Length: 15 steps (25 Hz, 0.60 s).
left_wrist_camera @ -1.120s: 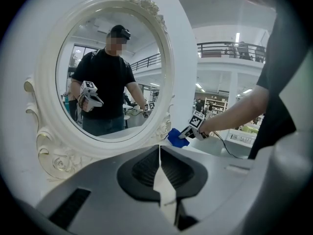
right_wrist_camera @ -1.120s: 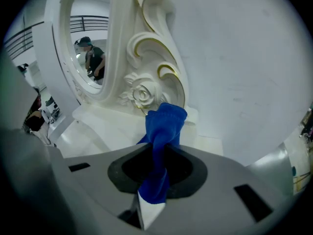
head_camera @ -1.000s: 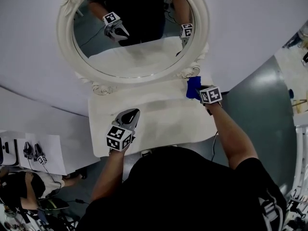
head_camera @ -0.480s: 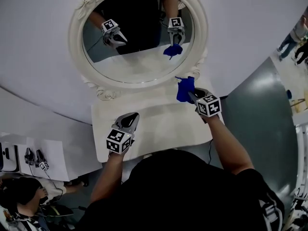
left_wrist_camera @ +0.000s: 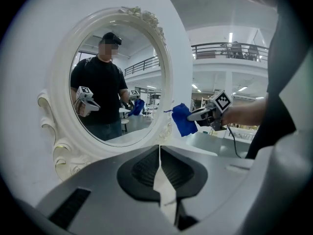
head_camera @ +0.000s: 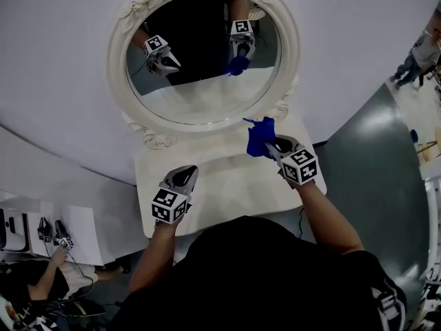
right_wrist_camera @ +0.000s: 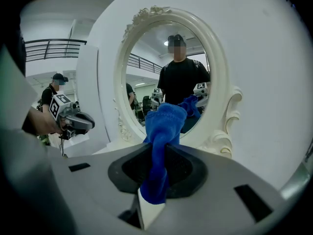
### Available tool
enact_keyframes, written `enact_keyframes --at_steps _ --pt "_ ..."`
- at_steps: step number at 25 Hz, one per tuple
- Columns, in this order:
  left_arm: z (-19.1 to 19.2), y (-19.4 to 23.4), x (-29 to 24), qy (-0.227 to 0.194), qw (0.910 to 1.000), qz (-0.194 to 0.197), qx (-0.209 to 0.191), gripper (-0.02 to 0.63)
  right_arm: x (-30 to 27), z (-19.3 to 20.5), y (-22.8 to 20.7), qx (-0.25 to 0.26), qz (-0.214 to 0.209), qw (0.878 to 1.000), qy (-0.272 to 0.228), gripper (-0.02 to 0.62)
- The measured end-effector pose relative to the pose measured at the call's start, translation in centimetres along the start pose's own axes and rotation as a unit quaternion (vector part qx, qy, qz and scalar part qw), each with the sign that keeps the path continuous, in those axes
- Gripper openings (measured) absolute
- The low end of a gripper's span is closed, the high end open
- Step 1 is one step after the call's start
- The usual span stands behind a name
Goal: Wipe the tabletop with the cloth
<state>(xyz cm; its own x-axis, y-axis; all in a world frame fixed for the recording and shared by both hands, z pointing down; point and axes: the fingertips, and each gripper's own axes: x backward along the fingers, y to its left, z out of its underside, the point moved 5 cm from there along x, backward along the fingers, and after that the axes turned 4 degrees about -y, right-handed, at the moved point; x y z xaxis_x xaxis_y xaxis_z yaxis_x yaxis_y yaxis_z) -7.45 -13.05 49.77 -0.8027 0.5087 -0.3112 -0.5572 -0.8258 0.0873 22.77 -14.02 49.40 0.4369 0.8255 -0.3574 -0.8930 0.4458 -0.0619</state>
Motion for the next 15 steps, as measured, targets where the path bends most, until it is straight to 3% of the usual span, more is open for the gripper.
enact_keyframes --at_steps 15 --pt "-0.5 -0.3 -0.5 0.001 1.0 0.009 -0.002 0.012 1.2 -1.3 1.0 -0.003 -0.009 1.0 -0.02 0.061"
